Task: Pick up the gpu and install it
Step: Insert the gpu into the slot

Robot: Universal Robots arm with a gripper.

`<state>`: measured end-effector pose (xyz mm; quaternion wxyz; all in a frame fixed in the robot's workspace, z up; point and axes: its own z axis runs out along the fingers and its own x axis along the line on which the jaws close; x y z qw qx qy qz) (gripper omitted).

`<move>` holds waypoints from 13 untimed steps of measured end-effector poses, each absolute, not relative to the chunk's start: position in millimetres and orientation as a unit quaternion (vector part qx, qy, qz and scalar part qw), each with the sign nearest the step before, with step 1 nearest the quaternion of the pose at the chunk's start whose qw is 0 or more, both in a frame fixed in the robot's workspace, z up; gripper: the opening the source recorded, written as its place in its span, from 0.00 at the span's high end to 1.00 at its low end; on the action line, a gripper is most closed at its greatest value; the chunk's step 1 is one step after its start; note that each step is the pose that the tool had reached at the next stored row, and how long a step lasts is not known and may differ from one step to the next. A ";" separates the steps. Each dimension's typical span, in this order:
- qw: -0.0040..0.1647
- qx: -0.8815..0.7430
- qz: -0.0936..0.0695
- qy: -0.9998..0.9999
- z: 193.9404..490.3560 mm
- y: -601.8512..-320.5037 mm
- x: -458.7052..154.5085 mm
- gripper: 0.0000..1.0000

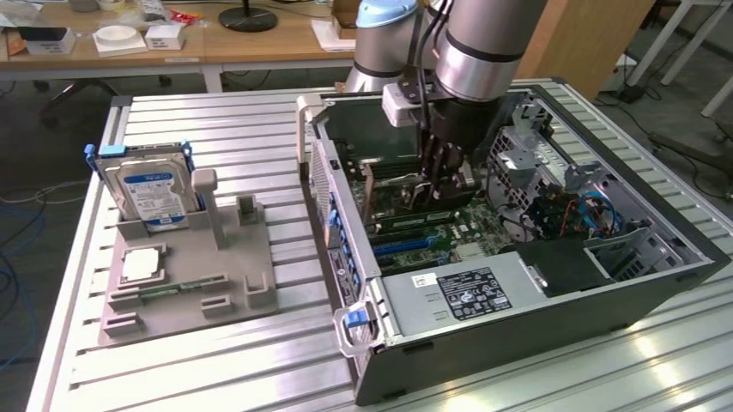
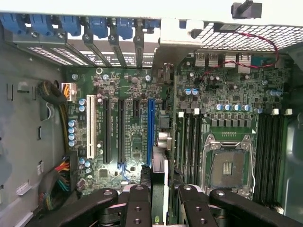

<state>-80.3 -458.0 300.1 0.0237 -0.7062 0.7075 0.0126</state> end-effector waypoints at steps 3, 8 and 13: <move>0.024 -0.706 0.013 0.708 297.8 -458.0 -81.2 0.73; 0.024 -0.706 0.013 0.708 293.9 -458.1 -82.4 0.73; 0.024 -0.706 0.013 0.708 291.3 -458.3 -84.5 0.73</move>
